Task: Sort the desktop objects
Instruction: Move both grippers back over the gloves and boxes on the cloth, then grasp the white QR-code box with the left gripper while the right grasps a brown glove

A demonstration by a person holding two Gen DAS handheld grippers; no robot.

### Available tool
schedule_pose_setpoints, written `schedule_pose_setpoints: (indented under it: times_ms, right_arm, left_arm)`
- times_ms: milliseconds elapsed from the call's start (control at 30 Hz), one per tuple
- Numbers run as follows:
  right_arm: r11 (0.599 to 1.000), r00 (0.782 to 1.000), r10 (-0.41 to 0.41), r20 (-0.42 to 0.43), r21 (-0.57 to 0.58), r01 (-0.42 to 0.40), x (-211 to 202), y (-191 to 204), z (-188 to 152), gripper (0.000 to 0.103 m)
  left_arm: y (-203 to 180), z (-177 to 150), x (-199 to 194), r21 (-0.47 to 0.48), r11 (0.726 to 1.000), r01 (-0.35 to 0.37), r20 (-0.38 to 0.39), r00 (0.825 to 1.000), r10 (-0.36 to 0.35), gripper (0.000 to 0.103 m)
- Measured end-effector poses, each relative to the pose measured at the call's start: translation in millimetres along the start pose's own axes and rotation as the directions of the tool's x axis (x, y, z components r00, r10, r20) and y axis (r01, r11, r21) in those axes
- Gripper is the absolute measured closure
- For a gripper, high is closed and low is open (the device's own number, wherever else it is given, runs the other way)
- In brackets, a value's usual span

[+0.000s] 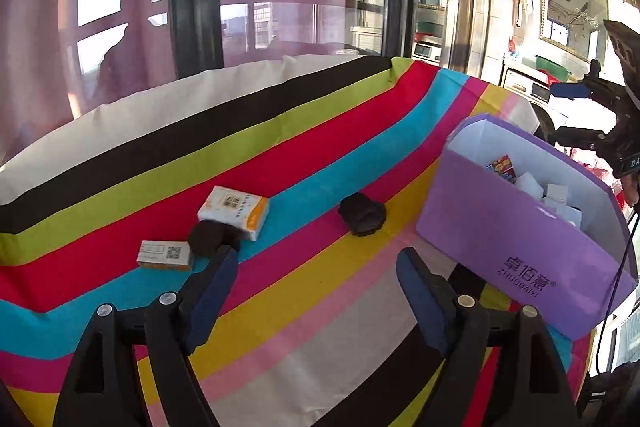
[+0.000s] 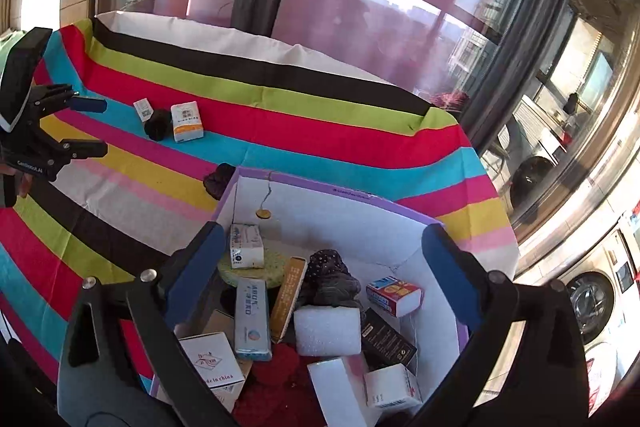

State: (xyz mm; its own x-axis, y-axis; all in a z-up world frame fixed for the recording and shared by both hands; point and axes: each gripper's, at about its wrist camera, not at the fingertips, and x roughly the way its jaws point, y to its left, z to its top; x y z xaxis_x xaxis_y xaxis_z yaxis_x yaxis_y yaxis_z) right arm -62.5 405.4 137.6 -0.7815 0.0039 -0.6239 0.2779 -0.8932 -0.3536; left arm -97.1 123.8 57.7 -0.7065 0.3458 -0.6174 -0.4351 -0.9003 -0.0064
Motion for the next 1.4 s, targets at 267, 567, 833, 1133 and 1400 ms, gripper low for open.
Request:
schedule_pose_setpoints:
  times_ms: [267, 567, 833, 1133, 1400]
  right_arm:
    - [0.962, 0.974, 0.134, -0.183, -0.213, -0.172, 57.9, 75.6, 58.9, 0.003]
    - [0.962, 0.842, 0.221, -0.492, -0.032, -0.271, 171.9, 120.1, 87.1, 0.003]
    - [0.978, 0.795, 0.178, -0.579, 0.018, -0.206, 220.3, 132.6, 84.8, 0.003]
    - [0.983, 0.756, 0.179, -0.630, 0.092, -0.156, 245.2, 126.4, 69.3, 0.003]
    - [0.984, 0.719, 0.176, -0.672, 0.099, -0.149, 260.0, 128.9, 51.5, 0.022]
  left_arm:
    - [69.4, -16.6, 26.1, -0.084, 0.991, -0.103, -0.091, 0.991, 0.096, 0.020]
    - [123.4, -15.1, 84.8, -0.075, 0.983, -0.166, -0.233, 0.962, 0.145, 0.020]
    - [139.1, -14.7, 111.7, -0.056, 0.985, -0.162, -0.289, 0.947, 0.140, 0.020]
    - [139.1, -16.8, 118.3, -0.045, 0.983, -0.178, -0.297, 0.942, 0.157, 0.020]
    - [131.9, -20.5, 119.4, -0.043, 0.986, -0.160, -0.292, 0.946, 0.141, 0.033]
